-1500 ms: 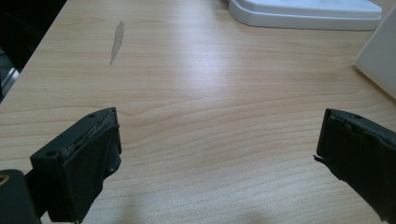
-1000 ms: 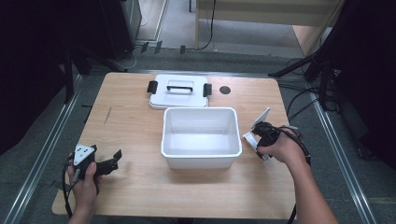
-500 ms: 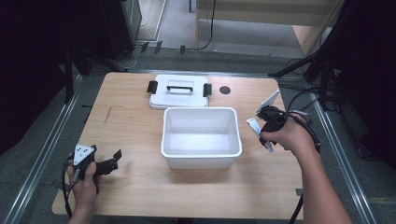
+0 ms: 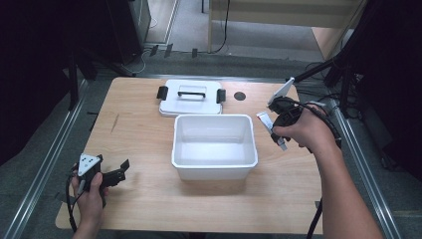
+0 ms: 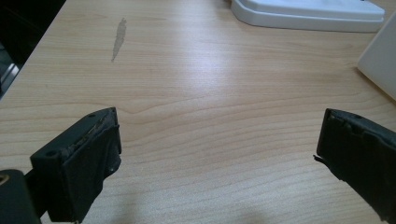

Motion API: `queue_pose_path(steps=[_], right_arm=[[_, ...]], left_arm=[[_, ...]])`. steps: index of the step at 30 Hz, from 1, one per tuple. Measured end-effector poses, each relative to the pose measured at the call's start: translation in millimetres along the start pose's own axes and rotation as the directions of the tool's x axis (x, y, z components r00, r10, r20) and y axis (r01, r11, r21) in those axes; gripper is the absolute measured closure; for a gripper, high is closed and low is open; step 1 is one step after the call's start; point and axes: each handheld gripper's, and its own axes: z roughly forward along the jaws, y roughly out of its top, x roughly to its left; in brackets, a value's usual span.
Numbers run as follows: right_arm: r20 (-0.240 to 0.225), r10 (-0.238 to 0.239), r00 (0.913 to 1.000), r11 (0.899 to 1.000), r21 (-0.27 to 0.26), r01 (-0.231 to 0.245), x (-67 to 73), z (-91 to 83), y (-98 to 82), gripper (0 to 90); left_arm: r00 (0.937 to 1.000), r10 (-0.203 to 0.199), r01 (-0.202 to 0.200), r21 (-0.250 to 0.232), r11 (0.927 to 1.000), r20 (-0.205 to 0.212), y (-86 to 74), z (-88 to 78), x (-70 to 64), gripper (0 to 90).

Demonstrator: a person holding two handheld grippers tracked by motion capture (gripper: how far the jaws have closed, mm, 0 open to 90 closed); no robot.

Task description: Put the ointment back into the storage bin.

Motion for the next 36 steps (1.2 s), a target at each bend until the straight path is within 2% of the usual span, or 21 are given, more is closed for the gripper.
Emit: queue_pose_path(steps=[6, 17, 18, 23, 24, 29, 31, 34, 35, 36], right_arm=[[-0.014, -0.025, 0.9996, 1.000, -0.013, 0.024, 14.0, -10.4, 11.0, 73.9], [-0.040, -0.083, 0.9957, 0.996, -0.024, 0.082, 40.8, -14.3, 28.0, 73.8], [-0.046, -0.099, 0.9940, 0.995, -0.022, 0.098, 46.6, -13.2, 31.2, 73.8], [-0.060, -0.122, 0.9907, 0.992, -0.027, 0.120, 56.0, -10.9, 36.5, 73.8], [-0.071, -0.135, 0.9883, 0.991, -0.028, 0.133, 61.9, -9.6, 39.5, 73.8], [-0.086, -0.167, 0.9821, 0.986, -0.034, 0.165, 70.3, -7.2, 43.7, 73.8], [-0.101, -0.195, 0.9756, 0.981, -0.038, 0.192, 76.3, -5.9, 45.8, 73.7], [-0.122, -0.267, 0.9561, 0.964, -0.054, 0.262, 80.7, -4.1, 46.5, 73.6], [-0.128, -0.297, 0.9462, 0.954, -0.068, 0.291, 82.1, -2.9, 46.2, 73.6], [-0.135, -0.343, 0.9296, 0.939, -0.081, 0.335, 83.0, -1.9, 45.6, 73.5]], left_arm=[[1.0000, -0.004, 0.004, 0.004, 1.0000, 0.002, 0.1, -0.1, 0.5, 0.5], [1.0000, -0.008, 0.008, 0.003, 1.0000, 0.003, 0.1, -0.1, 0.8, 0.5], [1.0000, -0.008, 0.008, 0.005, 1.0000, 0.002, 0.2, 0.0, 0.8, 0.5], [1.0000, -0.008, 0.008, 0.004, 1.0000, 0.003, 0.1, 0.0, 0.9, 0.5], [1.0000, -0.008, 0.008, 0.005, 1.0000, 0.002, 0.2, 0.0, 0.9, 0.5], [0.9999, -0.011, 0.011, 0.006, 0.9999, 0.004, 0.2, 0.0, 1.3, 0.6], [0.9999, -0.012, 0.012, 0.005, 0.9999, 0.004, 0.2, 0.1, 1.2, 0.5], [0.9999, -0.012, 0.012, 0.005, 0.9999, 0.004, 0.2, 0.0, 1.3, 0.5], [0.9999, -0.013, 0.012, 0.005, 0.9999, 0.005, 0.2, 0.1, 1.4, 0.5], [0.9999, -0.013, 0.012, 0.005, 0.9999, 0.005, 0.2, 0.1, 1.4, 0.5]])
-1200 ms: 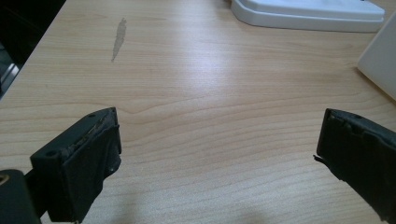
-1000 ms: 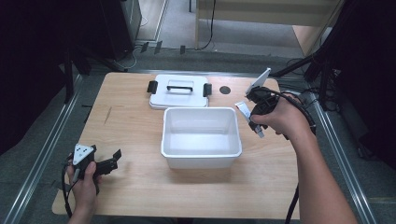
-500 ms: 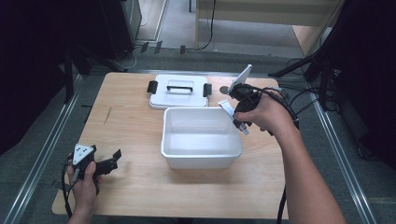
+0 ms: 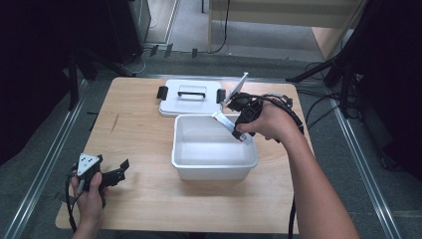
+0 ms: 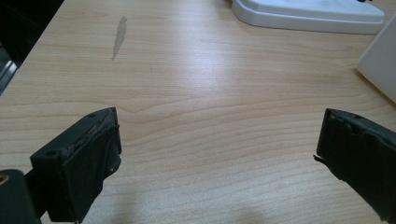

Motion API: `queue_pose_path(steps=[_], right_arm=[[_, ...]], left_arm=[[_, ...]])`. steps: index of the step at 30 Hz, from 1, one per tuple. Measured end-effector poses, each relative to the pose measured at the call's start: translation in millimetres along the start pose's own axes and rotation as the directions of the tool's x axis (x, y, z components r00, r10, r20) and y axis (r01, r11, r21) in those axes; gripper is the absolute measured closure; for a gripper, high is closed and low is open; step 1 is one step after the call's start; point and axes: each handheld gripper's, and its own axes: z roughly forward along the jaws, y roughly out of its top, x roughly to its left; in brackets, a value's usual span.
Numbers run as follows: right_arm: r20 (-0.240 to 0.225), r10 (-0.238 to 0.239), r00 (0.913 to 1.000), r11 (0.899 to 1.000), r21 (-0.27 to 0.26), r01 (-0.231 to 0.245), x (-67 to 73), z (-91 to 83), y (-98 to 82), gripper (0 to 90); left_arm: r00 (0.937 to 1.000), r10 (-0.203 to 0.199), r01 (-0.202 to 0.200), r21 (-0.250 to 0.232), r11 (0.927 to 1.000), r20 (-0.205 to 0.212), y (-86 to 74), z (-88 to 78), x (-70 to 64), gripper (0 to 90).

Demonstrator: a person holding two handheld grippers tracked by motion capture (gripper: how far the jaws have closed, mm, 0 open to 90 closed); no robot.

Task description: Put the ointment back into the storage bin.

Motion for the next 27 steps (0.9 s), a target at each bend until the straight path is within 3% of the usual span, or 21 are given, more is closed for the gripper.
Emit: queue_pose_path(steps=[1, 2, 3, 4, 5, 6, 7, 8, 9, 10, 11, 12, 13, 18, 21, 26, 27], right_arm=[[0.000, 0.000, 1.0000, 1.000, 0.000, 0.000, 0.0, 0.0, 0.0, 73.5], [-0.017, -0.062, 0.9979, 0.998, -0.009, 0.062, 0.7, 1.5, -0.9, 73.5], [-0.030, -0.172, 0.9846, 0.985, -0.029, 0.171, 1.3, 3.7, -2.8, 73.5], [-0.037, -0.207, 0.9777, 0.978, -0.037, 0.205, 1.4, 4.7, -3.7, 73.5], [-0.040, -0.261, 0.9644, 0.965, -0.047, 0.259, 1.2, 6.2, -4.9, 73.5], [-0.040, -0.261, 0.9644, 0.965, -0.047, 0.259, 1.2, 6.2, -4.9, 73.5], [-0.032, -0.351, 0.9359, 0.935, -0.062, 0.349, 1.2, 9.5, -7.5, 73.5], [-0.032, -0.351, 0.9359, 0.935, -0.062, 0.349, 1.2, 9.5, -7.5, 73.5], [-0.025, -0.405, 0.9142, 0.913, -0.065, 0.402, 1.7, 11.4, -8.8, 73.4], [-0.034, -0.486, 0.8731, 0.873, -0.066, 0.484, 3.3, 16.6, -11.4, 73.4], [-0.034, -0.486, 0.8731, 0.873, -0.066, 0.484, 3.3, 16.6, -11.4, 73.4], [-0.032, -0.505, 0.8625, 0.862, -0.066, 0.502, 3.3, 18.6, -11.5, 73.4], [-0.025, -0.514, 0.8572, 0.857, -0.054, 0.513, 3.6, 21.0, -12.0, 73.4], [0.007, -0.524, 0.8516, 0.851, -0.021, 0.524, 0.6, 28.6, -13.2, 73.4], [0.024, -0.542, 0.8399, 0.840, -0.014, 0.543, -0.2, 37.5, -14.5, 73.3], [0.024, -0.544, 0.8386, 0.839, 0.008, 0.544, -1.1, 49.2, -16.1, 73.3], [0.020, -0.540, 0.8415, 0.842, 0.008, 0.540, -1.1, 52.4, -16.4, 73.3]], left_arm=[[1.0000, -0.001, 0.001, 0.000, 1.0000, 0.000, 0.0, 0.0, 0.0, 0.5], [1.0000, -0.001, 0.001, 0.000, 1.0000, 0.000, 0.0, 0.0, 0.0, 0.5], [1.0000, 0.000, 0.000, 0.000, 1.0000, 0.000, 0.0, 0.1, 0.0, 0.5], [1.0000, 0.000, 0.000, 0.001, 1.0000, -0.001, 0.0, 0.1, 0.0, 0.5], [1.0000, 0.000, 0.000, 0.001, 1.0000, -0.001, 0.0, 0.1, 0.0, 0.5], [1.0000, 0.000, 0.000, 0.001, 1.0000, 0.000, 0.0, 0.1, 0.0, 0.5], [1.0000, -0.001, 0.001, 0.001, 1.0000, -0.001, 0.1, 0.1, -0.1, 0.5], [1.0000, 0.000, 0.000, 0.003, 1.0000, 0.000, 0.1, 0.1, 0.0, 0.5], [1.0000, 0.001, -0.001, 0.003, 1.0000, 0.001, 0.1, 0.1, 0.0, 0.5], [1.0000, 0.002, -0.002, 0.004, 1.0000, 0.000, 0.1, 0.1, -0.1, 0.5], [1.0000, 0.002, -0.002, 0.003, 1.0000, 0.000, 0.1, 0.1, -0.2, 0.5], [1.0000, 0.003, -0.003, 0.003, 1.0000, 0.000, 0.1, 0.1, -0.2, 0.5], [1.0000, 0.003, -0.003, 0.002, 1.0000, 0.000, 0.0, 0.2, -0.3, 0.5], [1.0000, 0.002, -0.002, 0.000, 1.0000, 0.000, 0.0, 0.1, -0.5, 0.5], [1.0000, 0.001, -0.001, 0.001, 1.0000, 0.001, 0.0, 0.1, -0.6, 0.5], [1.0000, 0.004, -0.004, 0.002, 1.0000, 0.002, -0.1, -0.1, -0.5, 0.5], [1.0000, 0.003, -0.003, 0.002, 1.0000, 0.003, -0.1, -0.1, -0.5, 0.6]])
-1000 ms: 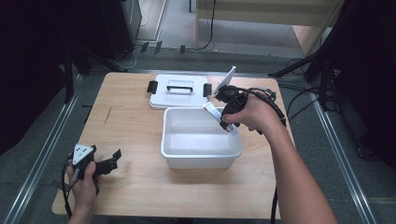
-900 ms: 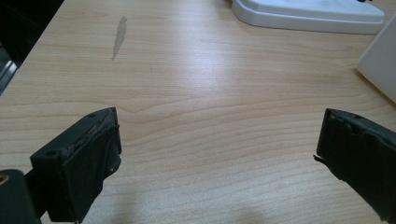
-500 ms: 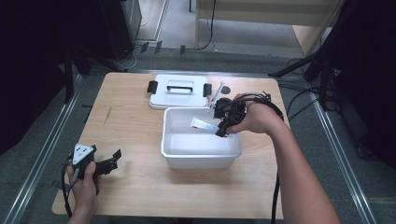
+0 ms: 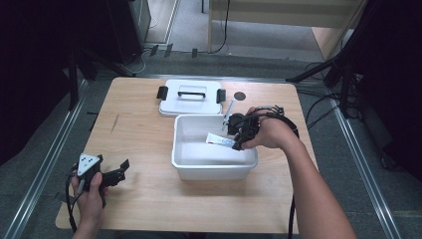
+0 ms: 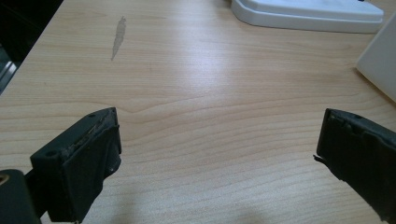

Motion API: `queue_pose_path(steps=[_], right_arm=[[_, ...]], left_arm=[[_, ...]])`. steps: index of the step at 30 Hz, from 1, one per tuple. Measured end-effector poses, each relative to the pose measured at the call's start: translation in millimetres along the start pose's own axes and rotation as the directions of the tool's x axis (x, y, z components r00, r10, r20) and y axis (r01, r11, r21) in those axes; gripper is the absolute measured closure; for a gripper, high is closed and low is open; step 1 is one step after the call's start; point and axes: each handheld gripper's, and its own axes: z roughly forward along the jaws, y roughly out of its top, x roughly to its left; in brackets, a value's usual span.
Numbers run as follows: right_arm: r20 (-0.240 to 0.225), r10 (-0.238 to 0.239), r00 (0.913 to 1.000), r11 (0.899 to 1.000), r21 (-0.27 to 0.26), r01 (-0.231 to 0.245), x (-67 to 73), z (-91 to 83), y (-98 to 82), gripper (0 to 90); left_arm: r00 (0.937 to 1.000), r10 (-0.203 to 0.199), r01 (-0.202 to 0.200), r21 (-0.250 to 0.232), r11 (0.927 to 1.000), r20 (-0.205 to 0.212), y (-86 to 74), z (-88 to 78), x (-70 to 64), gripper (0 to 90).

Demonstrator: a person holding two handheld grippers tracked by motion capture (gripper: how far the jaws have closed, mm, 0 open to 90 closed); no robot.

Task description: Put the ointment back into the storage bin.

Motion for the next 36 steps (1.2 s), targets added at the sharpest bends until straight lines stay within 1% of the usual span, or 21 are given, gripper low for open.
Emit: queue_pose_path(steps=[5, 7, 8, 9, 11, 13, 14, 17, 19, 20, 21, 23, 24, 26, 27, 29, 30, 31, 36], right_arm=[[-0.006, 0.003, 1.0000, 1.000, 0.020, -0.003, 0.8, 11.0, 0.0, 73.3], [-0.006, -0.007, 1.0000, 0.999, 0.036, 0.007, 0.7, 18.3, 1.1, 73.3], [-0.006, -0.007, 1.0000, 0.999, 0.036, 0.007, 0.7, 18.3, 1.1, 73.3], [-0.006, 0.003, 1.0000, 0.999, 0.048, -0.003, 1.7, 19.5, 1.5, 73.3], [-0.004, -0.016, 0.9999, 0.998, 0.058, 0.016, 1.7, 24.0, 2.9, 73.3], [-0.001, -0.026, 0.9997, 0.996, 0.082, 0.026, 3.1, 27.0, 5.5, 73.3], [0.010, -0.018, 0.9998, 0.995, 0.101, 0.017, 4.6, 27.8, 7.3, 73.3], [0.016, -0.019, 0.9997, 0.993, 0.116, 0.017, 5.5, 29.2, 9.2, 73.3], [0.015, -0.031, 0.9994, 0.990, 0.140, 0.028, 8.2, 32.7, 11.9, 73.3], [0.015, -0.031, 0.9994, 0.990, 0.140, 0.028, 8.2, 32.7, 11.9, 73.3], [0.016, -0.039, 0.9991, 0.986, 0.165, 0.036, 10.0, 36.0, 13.3, 73.3], [0.018, -0.044, 0.9989, 0.985, 0.170, 0.041, 10.3, 37.4, 13.9, 73.3], [0.026, -0.052, 0.9983, 0.980, 0.193, 0.046, 11.9, 40.5, 16.2, 73.2], [0.034, -0.064, 0.9974, 0.976, 0.212, 0.055, 13.5, 43.2, 18.5, 73.2], [0.034, -0.064, 0.9974, 0.976, 0.212, 0.055, 13.5, 43.2, 18.5, 73.2], [0.037, -0.078, 0.9963, 0.970, 0.235, 0.068, 15.1, 46.1, 21.1, 73.2], [0.038, -0.085, 0.9957, 0.968, 0.240, 0.073, 15.5, 47.4, 21.9, 73.2], [0.032, -0.086, 0.9957, 0.969, 0.237, 0.076, 15.9, 48.9, 22.6, 73.2], [0.033, -0.084, 0.9960, 0.970, 0.231, 0.074, 14.5, 48.1, 21.6, 73.1]], left_arm=[[1.0000, 0.002, -0.002, 0.001, 1.0000, 0.000, 0.0, 0.0, 0.0, 0.5], [1.0000, 0.002, -0.002, 0.001, 1.0000, 0.000, 0.0, 0.0, 0.0, 0.5], [1.0000, 0.002, -0.002, 0.001, 1.0000, 0.000, 0.0, 0.0, 0.0, 0.5], [1.0000, 0.002, -0.002, 0.001, 1.0000, -0.001, 0.0, 0.0, 0.0, 0.5], [1.0000, 0.003, -0.003, 0.001, 1.0000, -0.001, 0.0, 0.0, -0.2, 0.5], [1.0000, 0.004, -0.004, 0.001, 1.0000, -0.001, 0.0, 0.0, -0.1, 0.5], [1.0000, 0.002, -0.002, 0.002, 1.0000, 0.000, 0.0, 0.1, -0.1, 0.6], [1.0000, 0.003, -0.003, 0.002, 1.0000, 0.000, 0.1, 0.1, -0.2, 0.5], [1.0000, 0.003, -0.003, 0.002, 1.0000, 0.001, 0.1, 0.1, -0.2, 0.5], [1.0000, 0.003, -0.003, 0.002, 1.0000, 0.001, 0.1, 0.0, -0.2, 0.5], [1.0000, 0.003, -0.003, 0.002, 1.0000, 0.002, 0.1, 0.1, -0.2, 0.5], [1.0000, 0.003, -0.003, 0.003, 1.0000, 0.002, 0.1, 0.1, -0.1, 0.6], [1.0000, 0.003, -0.003, 0.003, 1.0000, 0.002, 0.1, 0.2, -0.2, 0.6], [1.0000, 0.003, -0.003, 0.005, 1.0000, 0.004, 0.2, 0.3, -0.1, 0.5], [1.0000, 0.003, -0.003, 0.005, 1.0000, 0.004, 0.2, 0.3, -0.1, 0.5], [1.0000, 0.003, -0.003, 0.005, 1.0000, 0.004, 0.2, 0.3, -0.1, 0.5], [1.0000, 0.003, -0.003, 0.004, 1.0000, 0.004, 0.2, 0.3, 0.0, 0.5], [1.0000, 0.002, -0.002, 0.005, 1.0000, 0.005, 0.2, 0.3, 0.0, 0.5], [1.0000, 0.003, -0.003, 0.005, 1.0000, 0.004, 0.2, 0.3, -0.1, 0.5]])
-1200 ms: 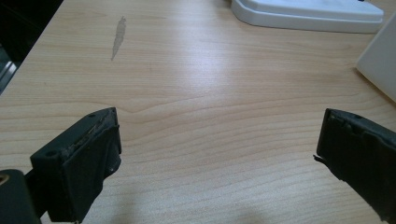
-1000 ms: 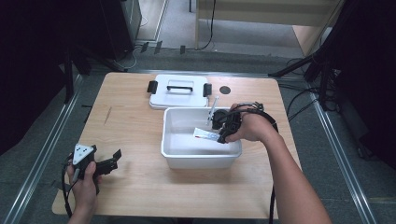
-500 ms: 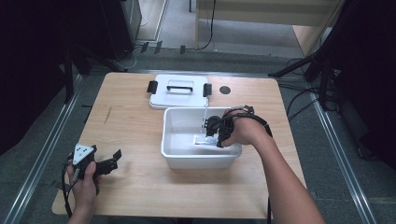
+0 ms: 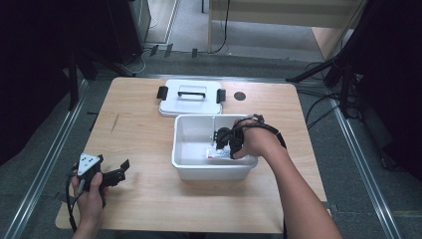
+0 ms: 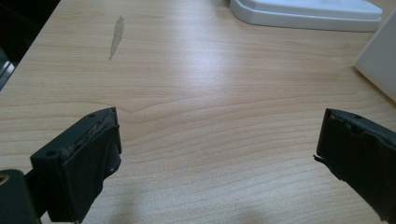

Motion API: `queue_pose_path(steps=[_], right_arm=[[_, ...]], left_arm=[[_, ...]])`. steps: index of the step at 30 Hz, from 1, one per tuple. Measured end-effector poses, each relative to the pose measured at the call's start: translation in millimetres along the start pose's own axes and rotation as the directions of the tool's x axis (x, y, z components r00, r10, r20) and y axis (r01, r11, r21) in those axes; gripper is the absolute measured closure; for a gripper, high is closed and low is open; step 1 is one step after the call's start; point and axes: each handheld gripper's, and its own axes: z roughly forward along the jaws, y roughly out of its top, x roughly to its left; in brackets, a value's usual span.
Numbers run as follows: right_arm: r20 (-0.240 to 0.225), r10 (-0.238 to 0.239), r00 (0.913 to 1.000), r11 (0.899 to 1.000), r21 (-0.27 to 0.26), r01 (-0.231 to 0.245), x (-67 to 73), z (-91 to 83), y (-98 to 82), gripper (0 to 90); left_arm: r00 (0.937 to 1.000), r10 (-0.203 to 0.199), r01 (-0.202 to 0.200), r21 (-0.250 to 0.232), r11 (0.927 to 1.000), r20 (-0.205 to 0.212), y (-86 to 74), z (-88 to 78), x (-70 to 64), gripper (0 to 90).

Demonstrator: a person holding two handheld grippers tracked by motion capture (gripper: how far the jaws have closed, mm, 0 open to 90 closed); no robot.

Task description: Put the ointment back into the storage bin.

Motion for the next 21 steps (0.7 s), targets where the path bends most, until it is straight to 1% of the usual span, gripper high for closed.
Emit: queue_pose_path(steps=[5, 8, 11, 15, 21], right_arm=[[-0.010, -0.001, 1.0000, 1.000, 0.003, 0.001, 0.1, 0.2, -1.6, 72.7], [-0.014, 0.004, 0.9999, 1.000, -0.004, -0.004, 0.4, 0.1, -2.1, 72.8], [-0.016, -0.001, 0.9999, 1.000, -0.009, 0.001, 0.5, 0.5, -3.0, 73.1], [-0.019, -0.003, 0.9998, 1.000, -0.021, 0.002, 0.5, 0.7, -4.4, 73.2], [-0.025, 0.014, 0.9996, 1.000, -0.028, -0.015, 0.0, -2.5, -6.2, 72.1]], left_arm=[[1.0000, 0.002, -0.002, 0.001, 1.0000, -0.001, 0.0, -0.1, -0.2, 0.5], [1.0000, 0.001, -0.001, 0.001, 1.0000, 0.001, 0.0, 0.0, -0.2, 0.5], [1.0000, 0.004, -0.004, 0.001, 1.0000, 0.001, 0.0, 0.0, -0.4, 0.5], [1.0000, 0.000, 0.000, 0.001, 1.0000, 0.003, 0.0, 0.1, -0.1, 0.5], [1.0000, 0.000, 0.000, 0.001, 1.0000, 0.002, 0.0, 0.1, -0.2, 0.5]])
